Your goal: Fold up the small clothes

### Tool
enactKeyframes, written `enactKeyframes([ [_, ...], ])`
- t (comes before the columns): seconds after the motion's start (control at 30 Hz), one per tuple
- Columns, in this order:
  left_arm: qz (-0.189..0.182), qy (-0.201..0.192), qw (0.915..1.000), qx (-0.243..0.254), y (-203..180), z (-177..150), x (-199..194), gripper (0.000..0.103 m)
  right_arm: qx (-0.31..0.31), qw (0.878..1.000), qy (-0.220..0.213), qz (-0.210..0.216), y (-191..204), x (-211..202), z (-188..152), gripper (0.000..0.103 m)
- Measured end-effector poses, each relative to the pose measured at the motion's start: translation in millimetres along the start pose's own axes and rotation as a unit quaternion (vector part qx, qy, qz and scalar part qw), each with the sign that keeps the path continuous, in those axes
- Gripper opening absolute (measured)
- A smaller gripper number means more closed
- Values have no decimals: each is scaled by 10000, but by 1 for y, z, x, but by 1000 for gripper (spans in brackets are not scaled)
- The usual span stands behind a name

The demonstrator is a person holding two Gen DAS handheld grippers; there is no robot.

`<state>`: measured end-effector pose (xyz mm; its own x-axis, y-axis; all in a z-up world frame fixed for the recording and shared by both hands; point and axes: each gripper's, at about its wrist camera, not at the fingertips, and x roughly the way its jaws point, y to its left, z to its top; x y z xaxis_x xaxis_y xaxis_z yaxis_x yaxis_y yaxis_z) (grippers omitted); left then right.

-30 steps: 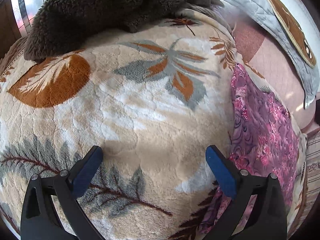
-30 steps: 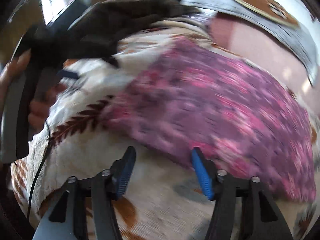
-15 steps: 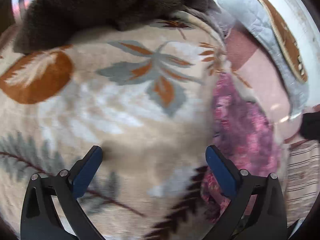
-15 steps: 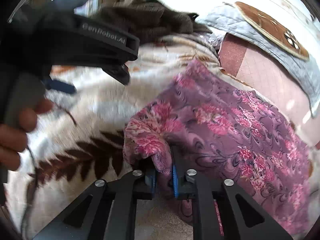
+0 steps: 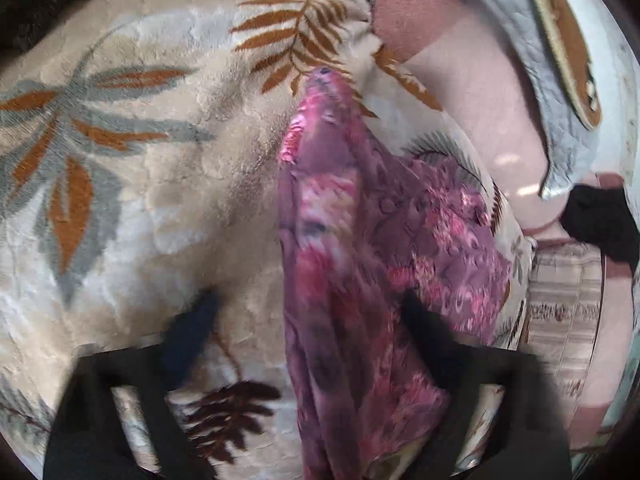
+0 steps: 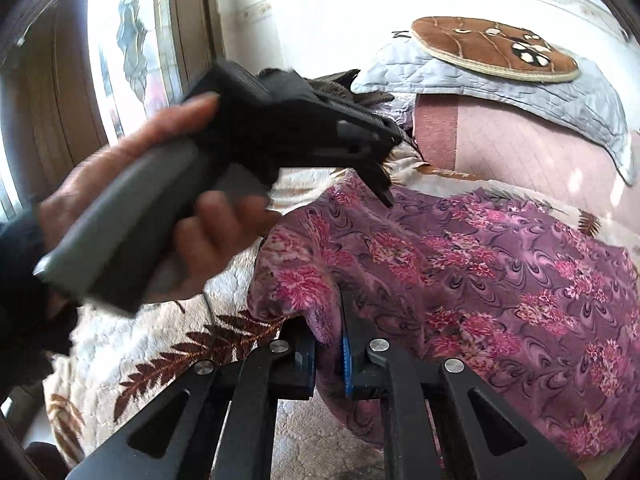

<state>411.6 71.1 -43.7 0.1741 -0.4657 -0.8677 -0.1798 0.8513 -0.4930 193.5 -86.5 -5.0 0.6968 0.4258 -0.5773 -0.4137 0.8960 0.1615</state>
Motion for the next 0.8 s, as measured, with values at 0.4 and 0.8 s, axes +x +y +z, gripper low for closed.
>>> enactKeyframes([
  [0.4,59,-248,9986,474,-86,-22,-24,13,945,9947,-353,174,-72,-42,0,8],
  [0.8,3,-167,9884,1513,-223,-61,7,13,2218,9721,-756,-92,-168,-107,-31,8],
])
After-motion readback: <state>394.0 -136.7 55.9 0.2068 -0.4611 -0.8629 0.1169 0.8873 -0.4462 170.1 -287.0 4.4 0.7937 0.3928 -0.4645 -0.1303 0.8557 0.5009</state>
